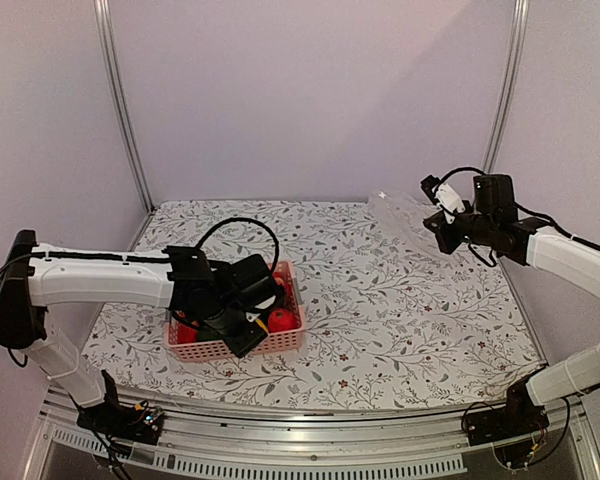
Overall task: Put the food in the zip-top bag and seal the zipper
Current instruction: Adjust the bin at the corner of the board.
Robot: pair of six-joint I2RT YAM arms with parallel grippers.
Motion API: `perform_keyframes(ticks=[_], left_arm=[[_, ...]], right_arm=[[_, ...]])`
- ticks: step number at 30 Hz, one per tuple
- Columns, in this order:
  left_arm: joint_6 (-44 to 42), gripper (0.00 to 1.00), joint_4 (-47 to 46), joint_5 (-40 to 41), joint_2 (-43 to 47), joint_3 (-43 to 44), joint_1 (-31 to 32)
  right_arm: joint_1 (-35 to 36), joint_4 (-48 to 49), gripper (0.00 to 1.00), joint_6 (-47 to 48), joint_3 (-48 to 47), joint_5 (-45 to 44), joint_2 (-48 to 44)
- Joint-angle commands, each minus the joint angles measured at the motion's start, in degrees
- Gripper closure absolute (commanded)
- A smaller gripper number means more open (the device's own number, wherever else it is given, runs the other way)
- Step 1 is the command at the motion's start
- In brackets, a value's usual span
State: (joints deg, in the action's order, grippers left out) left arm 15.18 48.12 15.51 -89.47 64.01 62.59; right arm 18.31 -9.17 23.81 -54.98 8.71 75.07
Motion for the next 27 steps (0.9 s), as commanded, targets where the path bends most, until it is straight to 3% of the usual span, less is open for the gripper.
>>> perform_keyframes(ticks=[1, 6, 10, 23, 27], left_arm=[[-2.2, 0.41, 3.8, 2.0, -2.0, 0.0, -1.1], [-3.0, 0.58, 3.6, 1.8, -1.9, -0.2, -2.3], [-4.1, 0.63, 2.3, -1.1, -1.7, 0.0, -2.6], [-4.3, 0.97, 1.1, -6.5, -5.8, 4.1, -2.8], [-2.8, 1.00, -1.0, -6.1, -9.3, 9.5, -2.8]], right_arm=[[0.2, 0.0, 1.00, -0.6, 1.4, 3.1, -0.4], [0.3, 0.0, 1.00, -0.4, 1.6, 3.2, -1.1], [0.3, 0.2, 1.00, -0.2, 1.7, 2.6, -1.3], [0.3, 0.2, 1.00, -0.3, 1.9, 2.6, -1.0], [0.2, 0.2, 1.00, -0.6, 1.8, 2.5, -0.7]])
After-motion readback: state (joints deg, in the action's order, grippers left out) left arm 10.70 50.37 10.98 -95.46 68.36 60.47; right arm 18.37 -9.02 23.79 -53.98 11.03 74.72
